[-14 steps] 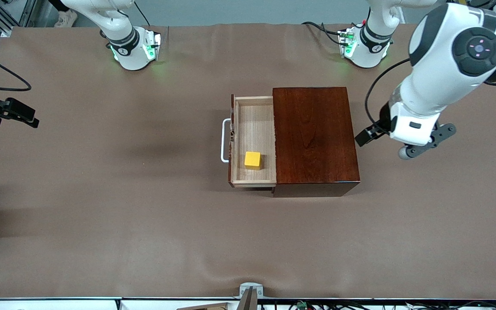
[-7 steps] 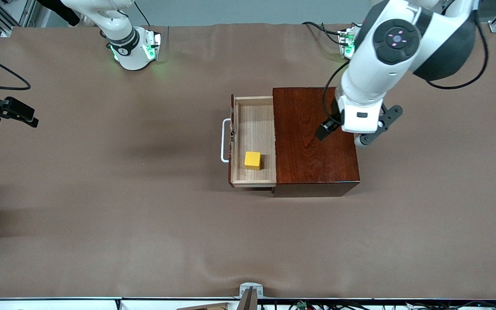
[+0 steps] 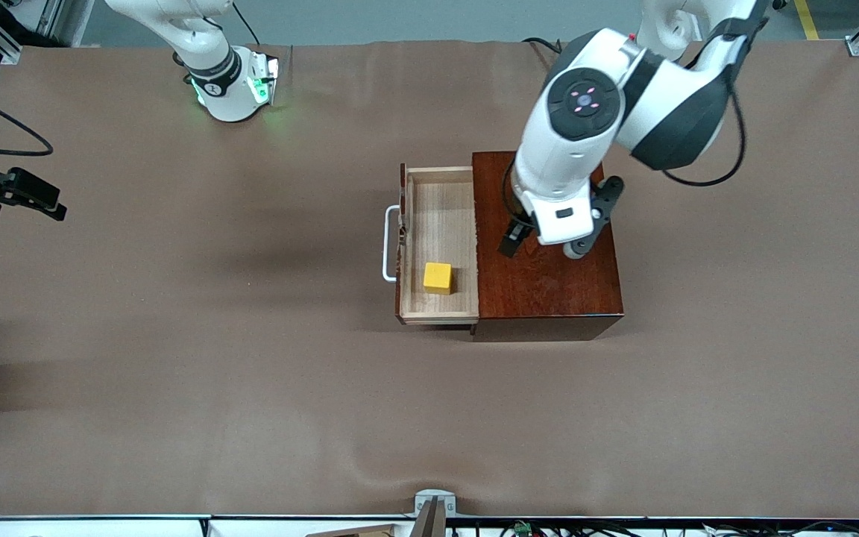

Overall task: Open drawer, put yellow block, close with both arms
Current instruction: 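Move the left gripper over the drawer front toward the handle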

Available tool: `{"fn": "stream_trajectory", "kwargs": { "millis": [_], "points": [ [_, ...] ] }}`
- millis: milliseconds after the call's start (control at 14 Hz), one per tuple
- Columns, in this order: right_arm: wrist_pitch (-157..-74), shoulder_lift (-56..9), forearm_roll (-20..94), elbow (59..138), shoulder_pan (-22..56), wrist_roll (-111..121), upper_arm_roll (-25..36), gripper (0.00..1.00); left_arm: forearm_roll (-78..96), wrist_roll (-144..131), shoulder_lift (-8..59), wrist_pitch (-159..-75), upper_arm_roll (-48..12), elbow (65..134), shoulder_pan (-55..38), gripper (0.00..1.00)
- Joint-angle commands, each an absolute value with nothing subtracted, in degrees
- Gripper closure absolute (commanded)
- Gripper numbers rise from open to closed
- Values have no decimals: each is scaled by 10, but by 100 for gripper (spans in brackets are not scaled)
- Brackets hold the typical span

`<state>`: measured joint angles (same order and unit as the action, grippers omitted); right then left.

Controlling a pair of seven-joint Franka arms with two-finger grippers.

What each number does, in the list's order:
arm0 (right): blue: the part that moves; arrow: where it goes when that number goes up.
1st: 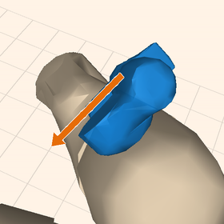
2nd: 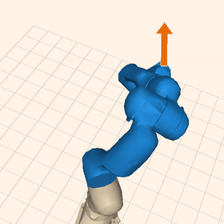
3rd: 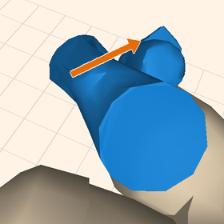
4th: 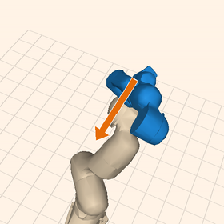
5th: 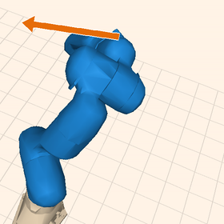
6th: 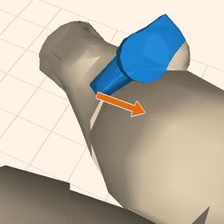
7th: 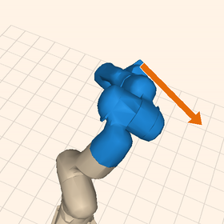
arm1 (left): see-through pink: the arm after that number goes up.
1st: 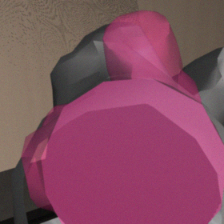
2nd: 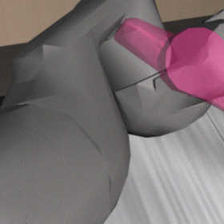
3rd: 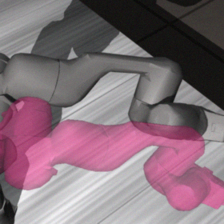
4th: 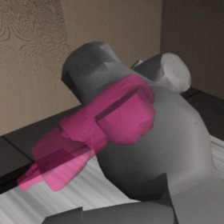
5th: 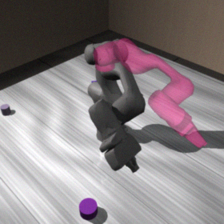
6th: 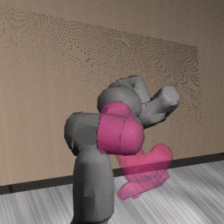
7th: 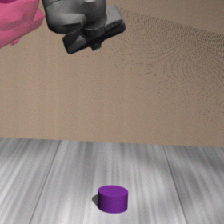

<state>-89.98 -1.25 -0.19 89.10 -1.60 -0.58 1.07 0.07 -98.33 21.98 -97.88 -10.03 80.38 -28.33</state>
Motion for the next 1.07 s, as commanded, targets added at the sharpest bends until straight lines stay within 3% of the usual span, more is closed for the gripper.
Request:
{"fn": "stream_trajectory", "kwargs": {
  "millis": [0, 500, 857, 1000],
  "points": [
    [-899, -1, -3, 898, -24, -12, 2, 0, -12, -1068, 267, -979, -91, 740, -314, 0],
    [-897, -1, -3, 898, -23, -12, 2, 0, -29, -1200, 328, -1037, -64, 701, -387, 0],
    [-900, -1, -3, 900, -22, -13, 1, 0, -27, -1325, 366, -1113, 78, 696, -535, 0],
    [-903, -1, -2, 901, -22, -14, 1, 0, -26, -1361, 373, -1156, 86, 696, -555, 0]
  ]
}}
